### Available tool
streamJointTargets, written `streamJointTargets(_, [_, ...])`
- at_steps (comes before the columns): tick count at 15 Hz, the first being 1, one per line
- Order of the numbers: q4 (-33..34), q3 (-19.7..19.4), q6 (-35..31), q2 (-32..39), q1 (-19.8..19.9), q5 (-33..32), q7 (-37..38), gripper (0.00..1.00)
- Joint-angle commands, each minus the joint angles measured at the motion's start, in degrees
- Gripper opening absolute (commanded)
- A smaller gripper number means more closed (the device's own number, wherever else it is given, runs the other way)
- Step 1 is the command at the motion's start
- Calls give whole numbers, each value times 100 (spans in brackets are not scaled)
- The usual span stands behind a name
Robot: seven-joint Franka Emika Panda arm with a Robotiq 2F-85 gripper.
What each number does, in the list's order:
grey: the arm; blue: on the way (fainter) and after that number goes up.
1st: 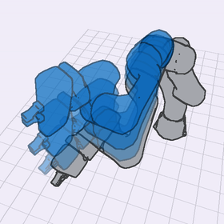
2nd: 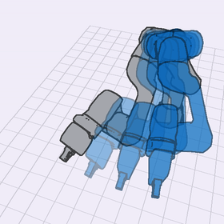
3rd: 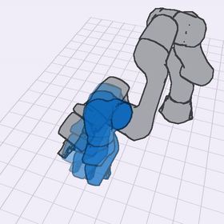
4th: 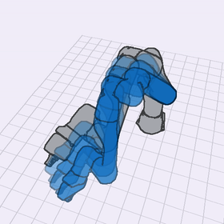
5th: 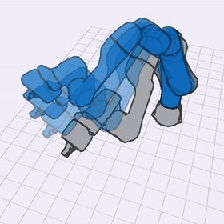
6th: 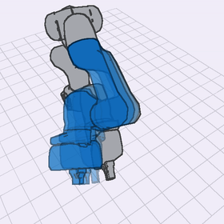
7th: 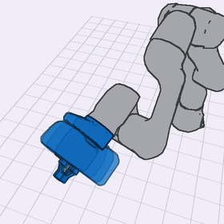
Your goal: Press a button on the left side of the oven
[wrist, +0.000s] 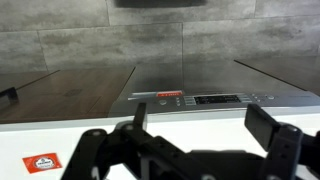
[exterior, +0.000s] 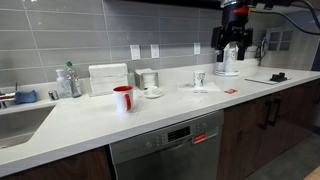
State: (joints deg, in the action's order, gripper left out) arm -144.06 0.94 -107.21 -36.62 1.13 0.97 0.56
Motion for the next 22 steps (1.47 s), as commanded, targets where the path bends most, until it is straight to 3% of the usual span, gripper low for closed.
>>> streamJointTargets(1, [-283, 351, -75, 42, -228, 252, 555, 100])
streamJointTargets(2, [0, -10, 13, 6, -52, 10, 27, 100])
streamJointTargets(7, [11, -6, 14, 3, -69, 10, 32, 100])
streamJointTargets(18, [-120, 554, -443, 509, -521, 347, 483, 100])
streamJointTargets(22, [-231, 585, -834, 515, -620, 363, 449, 100])
